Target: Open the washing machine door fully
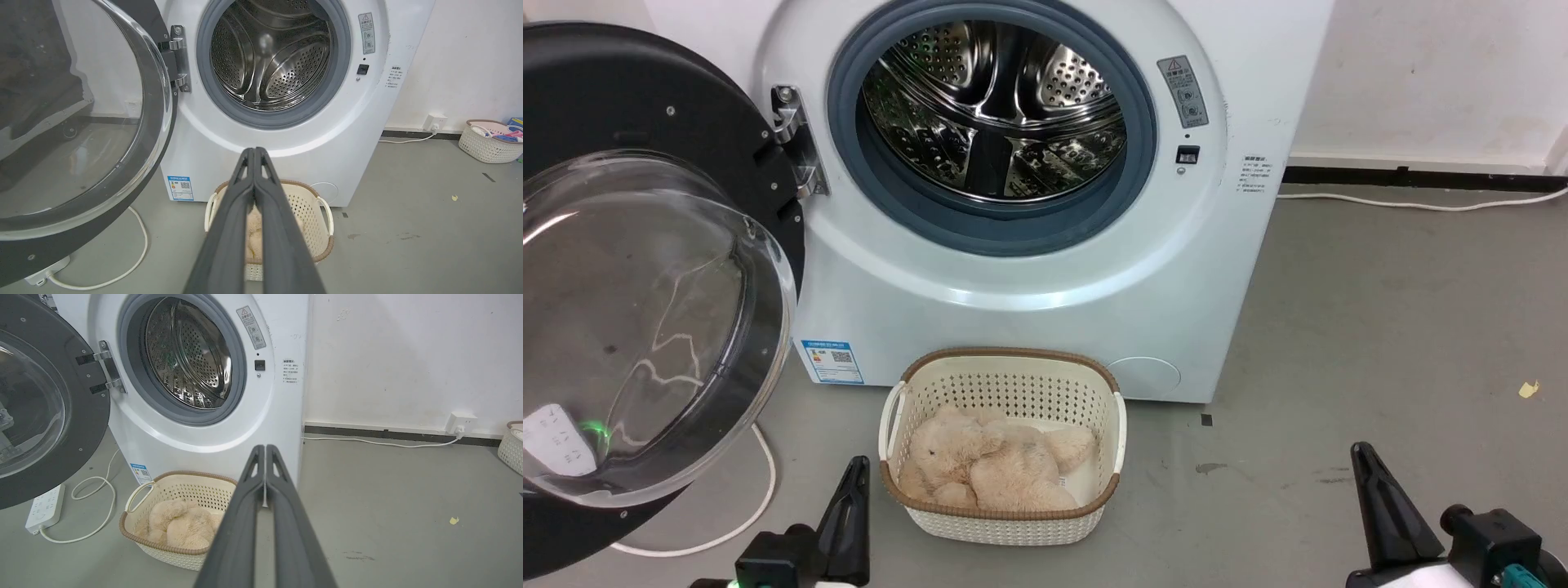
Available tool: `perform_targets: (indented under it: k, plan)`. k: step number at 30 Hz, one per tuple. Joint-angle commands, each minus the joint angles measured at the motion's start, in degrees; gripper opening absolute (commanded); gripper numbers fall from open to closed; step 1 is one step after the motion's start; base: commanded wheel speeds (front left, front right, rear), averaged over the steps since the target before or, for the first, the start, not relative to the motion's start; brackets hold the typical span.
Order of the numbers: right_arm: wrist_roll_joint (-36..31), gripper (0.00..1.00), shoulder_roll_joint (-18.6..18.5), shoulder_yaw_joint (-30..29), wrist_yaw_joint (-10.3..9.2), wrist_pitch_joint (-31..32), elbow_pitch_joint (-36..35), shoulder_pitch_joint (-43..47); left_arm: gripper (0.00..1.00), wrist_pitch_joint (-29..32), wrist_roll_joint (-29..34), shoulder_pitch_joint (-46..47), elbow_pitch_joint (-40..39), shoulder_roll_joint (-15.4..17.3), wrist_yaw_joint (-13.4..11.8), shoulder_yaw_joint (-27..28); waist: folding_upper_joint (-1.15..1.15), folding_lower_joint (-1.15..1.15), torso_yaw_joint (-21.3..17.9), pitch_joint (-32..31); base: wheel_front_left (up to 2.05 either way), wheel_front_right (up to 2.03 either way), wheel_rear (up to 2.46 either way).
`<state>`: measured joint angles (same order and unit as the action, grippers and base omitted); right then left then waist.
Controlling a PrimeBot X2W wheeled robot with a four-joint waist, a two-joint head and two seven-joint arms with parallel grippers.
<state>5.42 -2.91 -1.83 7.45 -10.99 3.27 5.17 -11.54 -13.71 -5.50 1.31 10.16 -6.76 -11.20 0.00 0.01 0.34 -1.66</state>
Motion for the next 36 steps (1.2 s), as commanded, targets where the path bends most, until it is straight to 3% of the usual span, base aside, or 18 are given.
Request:
perform_targets:
  k: [1,36]
  plan:
    - [-0.50,0.00,0.01,0.05,0.01,0.23,-0.33,-0.85,0.00,0.40,0.53,1.08,-0.21,-0.22,0.43,0.44,0.00,0.00,0.00,0.01,0.00,0.00,0.00]
    - [-2.41,0.00,0.02,0.74,0.02,4.42,-1.47,-2.53,0.00,4.74,5.66,2.80,-0.64,-2.97,2.89,4.63,0.00,0.00,-0.13,0.65,0.00,0.00,0.00]
